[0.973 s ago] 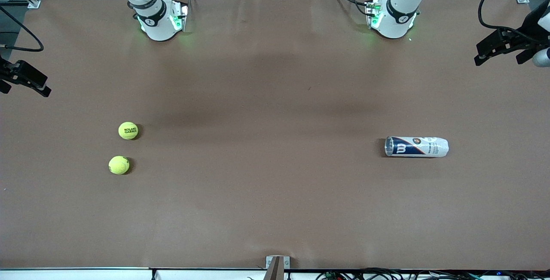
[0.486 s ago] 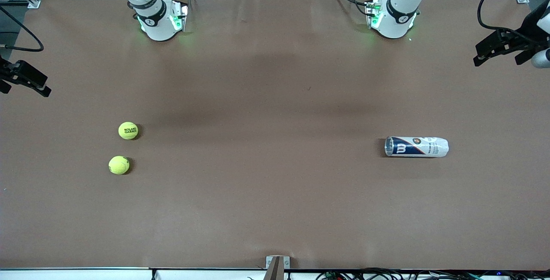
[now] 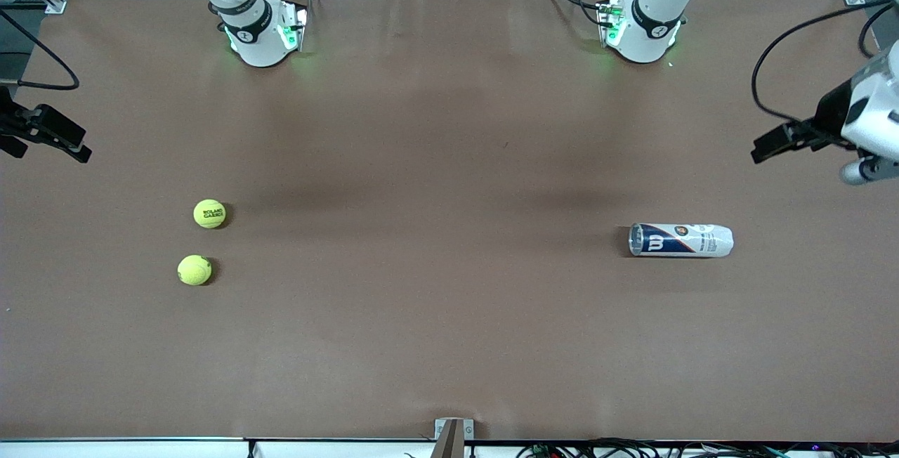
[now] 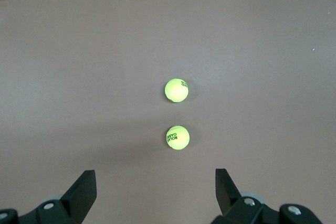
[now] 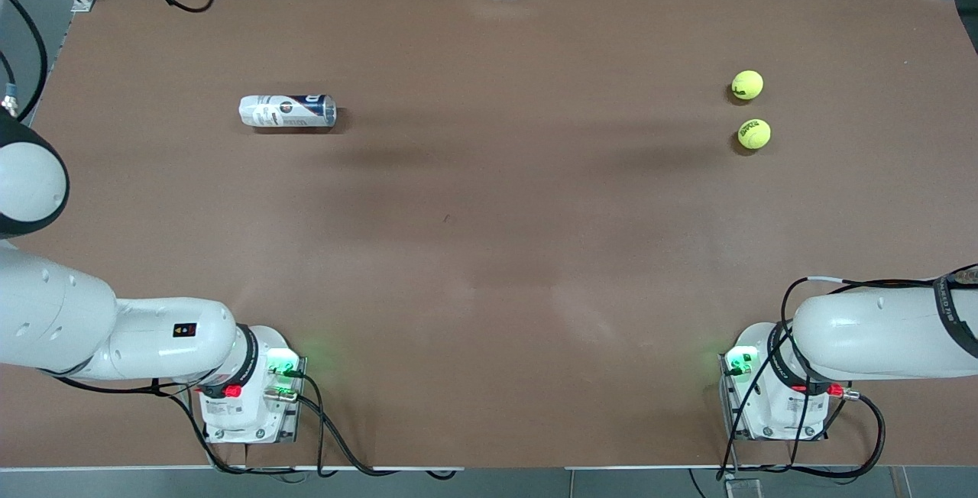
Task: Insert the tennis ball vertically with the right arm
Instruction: 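Reach the left gripper to the can while the right gripper reaches the balls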
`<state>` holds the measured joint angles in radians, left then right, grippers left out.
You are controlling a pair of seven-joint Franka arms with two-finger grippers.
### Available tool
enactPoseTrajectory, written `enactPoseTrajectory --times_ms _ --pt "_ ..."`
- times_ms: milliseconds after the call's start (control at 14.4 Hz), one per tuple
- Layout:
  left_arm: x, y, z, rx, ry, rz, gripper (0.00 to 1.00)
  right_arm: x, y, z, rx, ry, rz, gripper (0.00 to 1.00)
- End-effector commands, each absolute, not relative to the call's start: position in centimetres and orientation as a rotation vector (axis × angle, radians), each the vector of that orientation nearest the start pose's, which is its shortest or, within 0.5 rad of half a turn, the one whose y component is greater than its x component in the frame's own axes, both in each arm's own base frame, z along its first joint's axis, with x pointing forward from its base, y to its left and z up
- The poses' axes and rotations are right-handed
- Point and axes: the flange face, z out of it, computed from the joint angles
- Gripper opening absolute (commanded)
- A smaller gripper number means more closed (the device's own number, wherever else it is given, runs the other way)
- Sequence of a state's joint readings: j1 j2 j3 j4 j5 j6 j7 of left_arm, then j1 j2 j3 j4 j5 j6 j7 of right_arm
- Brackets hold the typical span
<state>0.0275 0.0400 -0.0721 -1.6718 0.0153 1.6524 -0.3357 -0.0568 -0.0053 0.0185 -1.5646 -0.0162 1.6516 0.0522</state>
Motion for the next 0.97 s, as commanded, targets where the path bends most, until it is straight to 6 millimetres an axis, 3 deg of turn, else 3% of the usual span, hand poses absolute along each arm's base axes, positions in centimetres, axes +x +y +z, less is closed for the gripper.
enactPoseTrajectory --times_ms 0,278,417,625,903 --pt "57.4 -1.5 51.8 -3.001 -0.701 0.085 1.00 57.3 -2.2 62.0 -3.138 0.132 -0.125 1.00" --pt "58.9 -0.9 42.8 -2.835 -1.120 0.180 1.00 59.8 -4.0 57.5 -3.139 0.168 -0.056 1.00" --pt "59.3 -0.8 39.2 -2.784 -1.207 0.208 1.00 61.7 -4.1 53.6 -3.149 0.163 0.005 1.00" --pt "59.5 -0.9 36.9 -2.756 -1.319 0.147 1.00 64.8 -3.6 47.8 -3.138 0.148 0.002 1.00" --pt "60.7 -0.9 33.4 -2.718 -1.419 0.135 1.00 66.6 -3.9 42.2 -3.136 0.131 0.012 1.00"
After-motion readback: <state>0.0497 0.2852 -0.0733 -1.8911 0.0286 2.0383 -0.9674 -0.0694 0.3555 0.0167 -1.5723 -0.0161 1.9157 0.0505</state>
